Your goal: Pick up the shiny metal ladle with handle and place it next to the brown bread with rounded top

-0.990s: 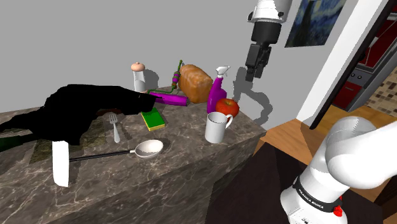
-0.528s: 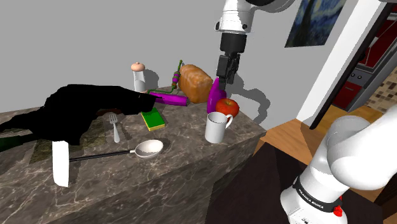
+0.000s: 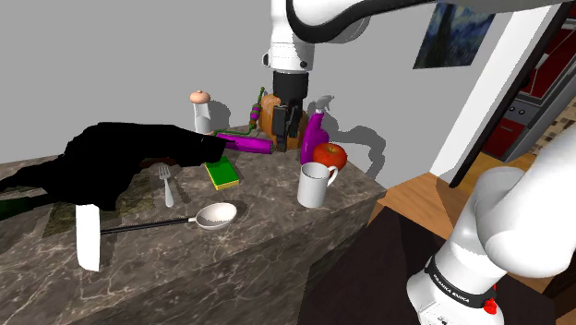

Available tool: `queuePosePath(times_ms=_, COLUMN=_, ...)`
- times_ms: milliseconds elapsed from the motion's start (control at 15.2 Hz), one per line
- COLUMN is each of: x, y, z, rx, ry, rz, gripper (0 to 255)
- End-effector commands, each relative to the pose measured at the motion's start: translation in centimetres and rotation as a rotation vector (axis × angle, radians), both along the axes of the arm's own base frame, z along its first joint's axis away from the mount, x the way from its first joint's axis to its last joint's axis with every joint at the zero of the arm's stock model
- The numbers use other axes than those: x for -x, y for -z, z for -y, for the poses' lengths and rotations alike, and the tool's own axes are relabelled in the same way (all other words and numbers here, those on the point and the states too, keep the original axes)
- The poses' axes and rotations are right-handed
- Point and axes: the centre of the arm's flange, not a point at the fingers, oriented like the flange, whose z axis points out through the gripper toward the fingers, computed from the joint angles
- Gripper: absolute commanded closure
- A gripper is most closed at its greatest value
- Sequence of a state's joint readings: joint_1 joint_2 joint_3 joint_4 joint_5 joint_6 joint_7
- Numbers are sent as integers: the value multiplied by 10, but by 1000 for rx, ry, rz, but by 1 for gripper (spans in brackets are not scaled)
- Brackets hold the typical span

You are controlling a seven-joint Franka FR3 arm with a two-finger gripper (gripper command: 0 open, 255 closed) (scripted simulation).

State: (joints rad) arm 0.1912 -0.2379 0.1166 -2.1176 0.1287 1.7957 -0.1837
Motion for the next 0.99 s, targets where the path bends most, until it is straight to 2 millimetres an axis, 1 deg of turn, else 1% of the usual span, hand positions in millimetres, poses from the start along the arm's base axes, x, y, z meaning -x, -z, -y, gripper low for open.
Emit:
queuePosePath(times_ms=0, x=-17, y=8, z=-21, rx=5, ry=-45, rz=2, gripper=0)
queuePosePath(times_ms=462, x=-56, y=49, z=-100, rx=27, ry=-197, rz=5, gripper=0)
queuePosePath(times_ms=924, x=-83, y=91, z=-184, rx=49, ry=-349, rz=8, gripper=0)
